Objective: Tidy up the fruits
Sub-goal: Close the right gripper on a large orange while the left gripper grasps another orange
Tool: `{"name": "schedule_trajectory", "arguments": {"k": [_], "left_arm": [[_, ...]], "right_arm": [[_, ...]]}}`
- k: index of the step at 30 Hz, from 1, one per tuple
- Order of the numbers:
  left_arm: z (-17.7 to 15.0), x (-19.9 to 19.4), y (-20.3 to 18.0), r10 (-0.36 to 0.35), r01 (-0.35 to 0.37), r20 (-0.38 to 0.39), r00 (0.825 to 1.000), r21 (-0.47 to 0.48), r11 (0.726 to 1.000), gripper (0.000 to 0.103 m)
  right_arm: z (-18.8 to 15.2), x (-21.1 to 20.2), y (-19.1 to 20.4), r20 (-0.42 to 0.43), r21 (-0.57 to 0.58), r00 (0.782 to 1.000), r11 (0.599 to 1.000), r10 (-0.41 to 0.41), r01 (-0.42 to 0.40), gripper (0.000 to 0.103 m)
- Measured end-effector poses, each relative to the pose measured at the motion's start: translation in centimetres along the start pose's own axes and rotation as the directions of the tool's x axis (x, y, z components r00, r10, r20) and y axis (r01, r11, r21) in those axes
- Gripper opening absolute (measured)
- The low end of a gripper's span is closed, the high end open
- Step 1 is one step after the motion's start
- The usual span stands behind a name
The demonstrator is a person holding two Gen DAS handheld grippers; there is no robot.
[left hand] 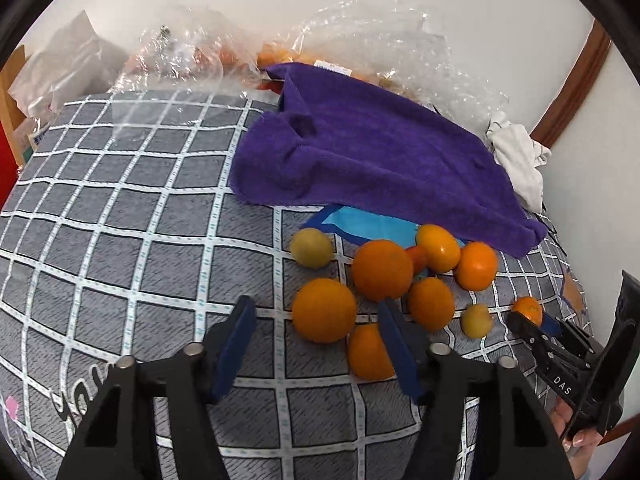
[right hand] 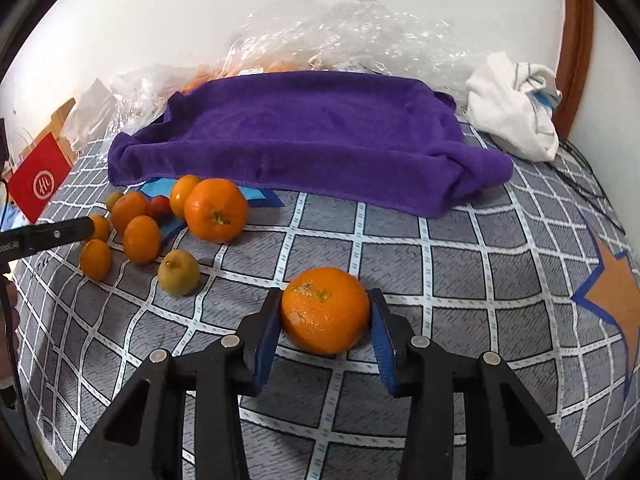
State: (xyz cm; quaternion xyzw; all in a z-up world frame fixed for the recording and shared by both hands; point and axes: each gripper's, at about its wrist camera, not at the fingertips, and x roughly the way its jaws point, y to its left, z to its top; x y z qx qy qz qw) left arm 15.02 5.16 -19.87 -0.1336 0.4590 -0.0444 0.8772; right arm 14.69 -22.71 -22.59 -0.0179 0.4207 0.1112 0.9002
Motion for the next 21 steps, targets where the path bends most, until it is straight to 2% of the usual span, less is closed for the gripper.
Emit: {"name": "schedule_trajectory", "arguments": {"k": [4,5,9,17,21], "left_arm": [[0.2,0.6,0.2,-0.017,0.017,-0.016,1.0,-0.025,1.0,0.036],[0.2,0.7,0.2,-0.025,0.025,-0.015,1.0,-0.024,0.999,0.033],[0.0,0.7,0.2,-0.027,0.026,-0.007,1.0,-0.025,0.999,0.033],[-0.3,-0.5,0.9,0.026,-0.026,0.006,1.0,-0.039,0.999,0.033],[-0.4,0.0,1.1,0.023,-0.023,0.003,1.0,-0.036,0.999,0.033]], "right_arm": [[-0.2,0.1,0.2,0.009,-0.006,1.0,1.0,-0.014,0.014,0.042],[-0.2,0.1,0.3,0.011,-0.007,1.0,1.0,-0.016,0.016,0.042],[-0.1,0.0,0.2,0.016,0.001,1.0,1.0,-0.003,0.003,0.042],[-0.3,-0.6,-0.7,0.019,0.028,1.0,1.0,0.013,-0.014,0.042],[-0.5,-0.5,-1.1,0.012,0.034,1.0,0.999,0.014,-0.015,0.042]]}}
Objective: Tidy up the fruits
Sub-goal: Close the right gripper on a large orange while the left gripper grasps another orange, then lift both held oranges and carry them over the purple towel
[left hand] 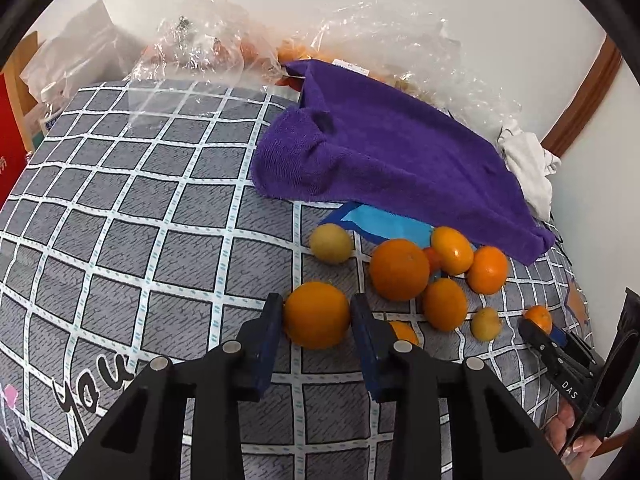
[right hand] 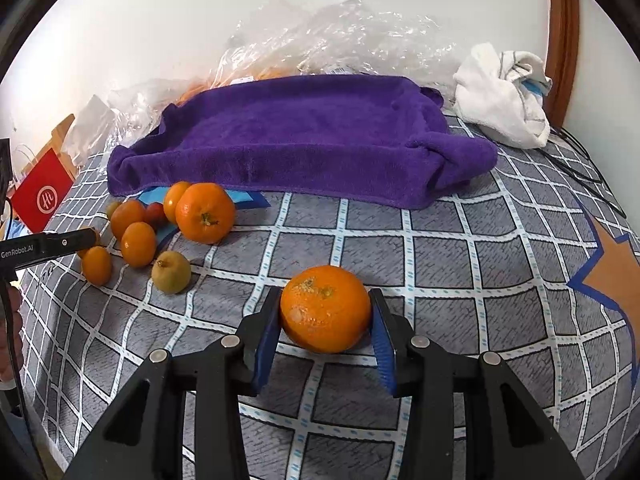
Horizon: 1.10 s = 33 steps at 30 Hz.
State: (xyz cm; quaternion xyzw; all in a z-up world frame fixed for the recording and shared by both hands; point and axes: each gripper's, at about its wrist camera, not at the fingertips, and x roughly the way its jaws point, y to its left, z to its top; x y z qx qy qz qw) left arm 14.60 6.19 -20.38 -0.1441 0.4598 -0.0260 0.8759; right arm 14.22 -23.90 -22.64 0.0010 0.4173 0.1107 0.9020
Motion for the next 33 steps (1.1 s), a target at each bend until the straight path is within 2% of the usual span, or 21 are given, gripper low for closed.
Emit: {"name": "schedule_trajectory", "arguments": {"k": [5,8,15,20,24,33], "left_arm": [[-0.1,0.4,0.2,-0.024,0.024,-0.009,1.0,-0.029,0.999,0.033],[-0.4,0.4,-0.2,-0.005,0.005,0.006,1.0,-0.011,1.0,0.033],[-0.7,0.1,-0.1,-0.01,0.01,0.03,1.0,-0.014,1.0,0.033],[-0.4,-1.6,0.2,0.002,-0.001,0.048,0.999,-0.01,1.0,0.033],[0.9,-3.7,0.7,0.048,-0.048,0.092,0.995,-0.005,0.999,0.033],[6.0,-6.5,0.2,0.075,-0.083,0.184,0.98,0.033,0.996,0.033]], "right_arm": [[0.0,0.2,0.5,-0.007,-0.032,1.0,0.999,-0.024,0.024,0.043],[-0.1,0.2,0.7,-0.001,-0.044,0.999,0.998,-0.038,0.038,0.043],[-0.2,0.0,0.2,0.009,-0.025,1.0,1.0,-0.018,0.018,0.042],[0.1,-0.4,0.1,-0.001,-0.01,1.0,1.0,-0.019,0.019,0.042],[1.7,-1.5,0.0,0.028,0.002,0.999,1.0,-0.023,0.023,0.042],[8.0,-3.1,-0.8,0.112,0.024,0.994,1.0,-0.008,0.006,0.042]]}}
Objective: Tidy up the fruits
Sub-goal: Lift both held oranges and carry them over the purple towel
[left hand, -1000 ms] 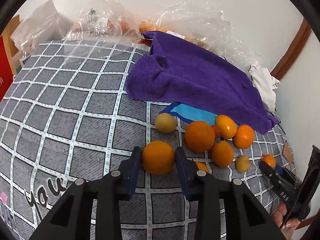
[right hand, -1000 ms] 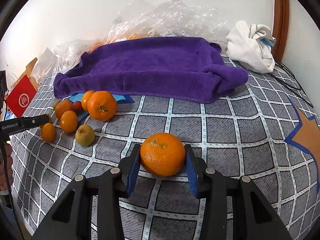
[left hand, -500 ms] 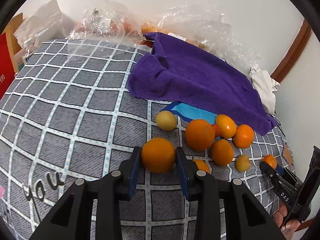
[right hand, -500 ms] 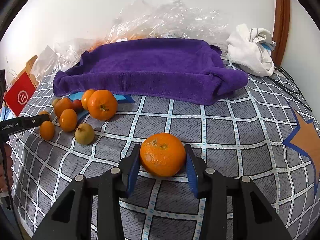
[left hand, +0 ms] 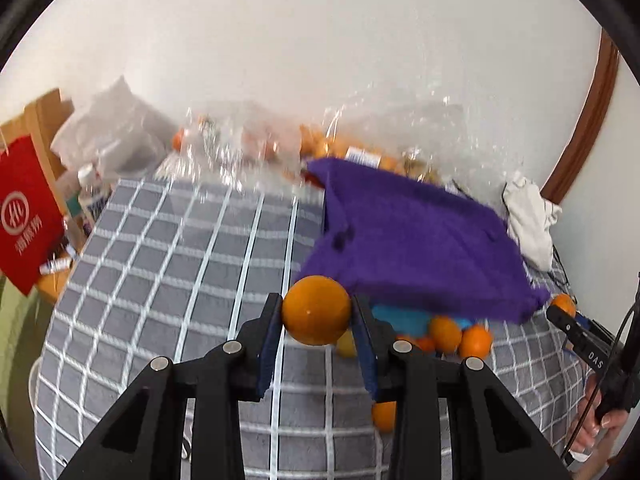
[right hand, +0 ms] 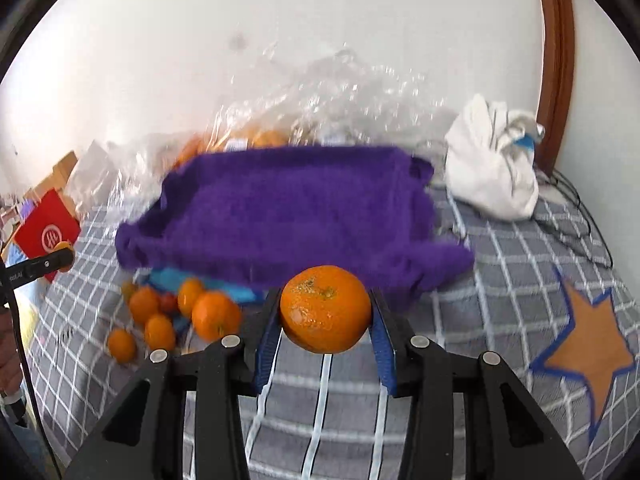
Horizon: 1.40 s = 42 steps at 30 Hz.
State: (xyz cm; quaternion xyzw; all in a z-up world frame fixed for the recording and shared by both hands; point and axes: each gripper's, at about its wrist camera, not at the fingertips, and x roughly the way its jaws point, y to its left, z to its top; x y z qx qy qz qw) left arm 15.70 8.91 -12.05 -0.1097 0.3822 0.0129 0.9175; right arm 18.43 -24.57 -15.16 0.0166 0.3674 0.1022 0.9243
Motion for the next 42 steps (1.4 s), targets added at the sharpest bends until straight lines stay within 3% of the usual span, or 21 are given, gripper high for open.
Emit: {"name": "schedule_trajectory", "arguments": {"k": [10,26,30,42], "left_arm": [[5.1,0.7,-3.5,-0.042,0.04,0.048,0.998,0.047,0.998,0.033],[12.3,8.0,-7.7,-0.107,0.106,0.078,0.991,0.014,0.994,0.033],[12.7,10.4,-7.6,-0.108,0.106,0.072,0.992,0.024,0.994,0.033],[12.9,14.9,-3.1,-0.043,0.042,-0.022,0.999,-0.06,0.997,0.033]], "right_arm": [[6.7,1.6,-0.4,0.043,0.0,0.999,1.0,0.011,-0.011,0.042],[14.4,6.8,-2.9,0.091,0.102,0.996,0.995,0.014,-0.024,0.042],[14.6,8.3,-3.0,0.088,0.092,0.996,0.996,0.009,-0.018,0.042],[12.9,14.2,-4.6,-0.062,0.092,0.998,0.995,-0.02,0.025,0.042]]}}
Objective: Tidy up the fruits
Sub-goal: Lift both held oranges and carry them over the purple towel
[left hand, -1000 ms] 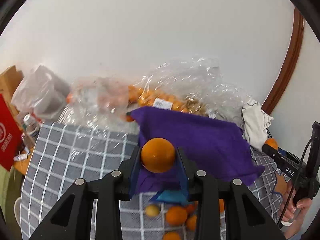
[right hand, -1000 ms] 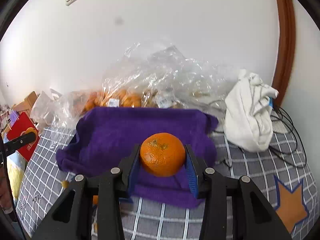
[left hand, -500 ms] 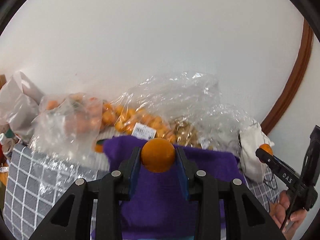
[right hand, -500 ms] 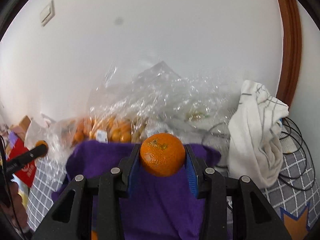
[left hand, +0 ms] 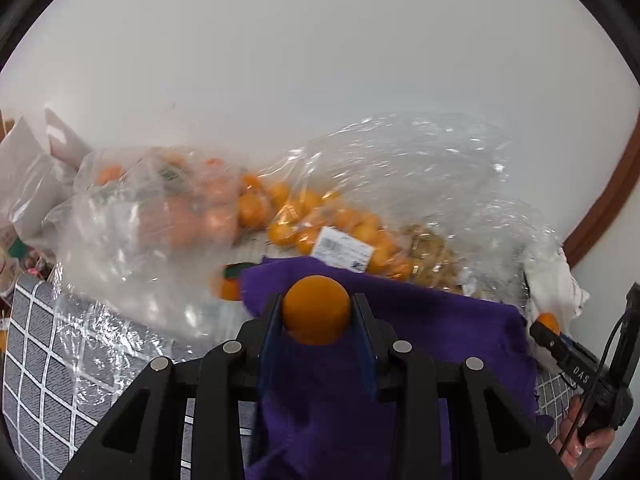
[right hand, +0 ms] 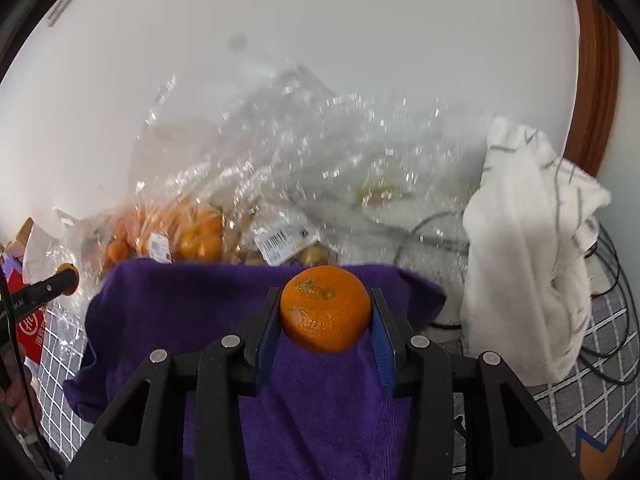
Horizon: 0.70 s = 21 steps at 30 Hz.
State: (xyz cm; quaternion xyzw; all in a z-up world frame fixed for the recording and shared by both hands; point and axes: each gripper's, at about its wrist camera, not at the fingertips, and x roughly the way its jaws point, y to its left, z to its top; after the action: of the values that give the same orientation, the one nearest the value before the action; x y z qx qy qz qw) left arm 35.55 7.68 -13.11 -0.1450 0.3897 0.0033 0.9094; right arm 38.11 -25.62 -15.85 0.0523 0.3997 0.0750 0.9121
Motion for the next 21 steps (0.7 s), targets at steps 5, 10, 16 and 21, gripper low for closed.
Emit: {"name": "schedule_trajectory", "arguments": {"k": [5,10,16,21], "left_arm": [[-0.1,0.7,1.6,0.016,-0.017,-0.015,1.0,-0.028,0.999,0.033],[-0.3,1.6,2.1,0.021,-0.022,-0.04,0.999,-0.034,0.999,0.033],[-0.6,2.4,1.9,0.026,-0.027,-0.06,0.998,-0.022,0.999,0.033],[-0.8,2.8,1.5,0.025,-0.026,-0.077,0.997,-0.007,1.0,0.033]], "right_arm": [[-0.7,1.9,0.2,-0.051,-0.031,0.999,0.999,-0.01,0.008,0.042],[-1.3,3.5,0.5,-0.107,-0.047,0.994,0.999,0.001,-0.006,0.042],[-1.9,5.1,1.0,-0.15,-0.065,0.989,0.998,-0.004,-0.006,0.042],[-2.1,5.5,1.3,-0.166,-0.083,0.986,0.997,-0.018,0.004,0.042]]}}
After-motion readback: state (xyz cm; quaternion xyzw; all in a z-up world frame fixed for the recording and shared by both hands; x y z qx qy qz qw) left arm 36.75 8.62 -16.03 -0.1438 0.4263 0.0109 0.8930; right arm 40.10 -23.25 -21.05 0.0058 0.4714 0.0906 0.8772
